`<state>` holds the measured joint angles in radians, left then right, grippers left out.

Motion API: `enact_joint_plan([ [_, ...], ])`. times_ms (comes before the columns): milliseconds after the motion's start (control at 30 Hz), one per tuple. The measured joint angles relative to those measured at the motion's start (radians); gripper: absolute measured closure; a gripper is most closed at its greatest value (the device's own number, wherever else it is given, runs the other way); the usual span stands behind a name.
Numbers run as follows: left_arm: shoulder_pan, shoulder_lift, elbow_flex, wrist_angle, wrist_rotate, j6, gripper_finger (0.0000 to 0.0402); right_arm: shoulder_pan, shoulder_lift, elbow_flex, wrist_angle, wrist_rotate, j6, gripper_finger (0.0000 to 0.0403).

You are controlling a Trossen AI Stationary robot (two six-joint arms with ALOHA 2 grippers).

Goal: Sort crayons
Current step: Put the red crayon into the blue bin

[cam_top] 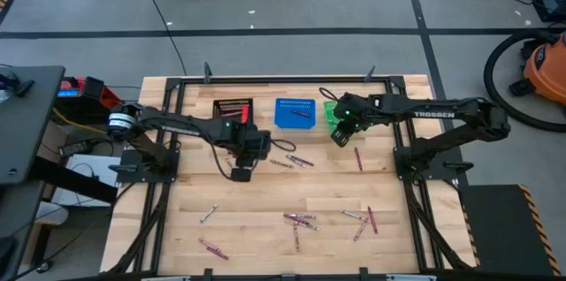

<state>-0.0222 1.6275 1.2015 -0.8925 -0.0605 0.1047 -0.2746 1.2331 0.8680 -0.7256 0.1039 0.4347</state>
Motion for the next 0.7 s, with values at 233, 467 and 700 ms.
enact_joint_plan([
  [233, -0.085, 0.056, 0.001, 0.096, 0.0, -0.047, 0.031, 0.084, -0.003, 0.0, -0.015, -0.027, 0.045, 0.0316],
  [467, -0.178, 0.108, 0.001, 0.198, 0.002, -0.122, 0.031, 0.119, -0.003, 0.0, -0.017, -0.028, 0.045, 0.0316],
  [700, -0.254, 0.163, 0.001, 0.322, 0.002, -0.147, 0.031, 0.119, -0.003, 0.0, -0.018, -0.028, 0.044, 0.0316],
])
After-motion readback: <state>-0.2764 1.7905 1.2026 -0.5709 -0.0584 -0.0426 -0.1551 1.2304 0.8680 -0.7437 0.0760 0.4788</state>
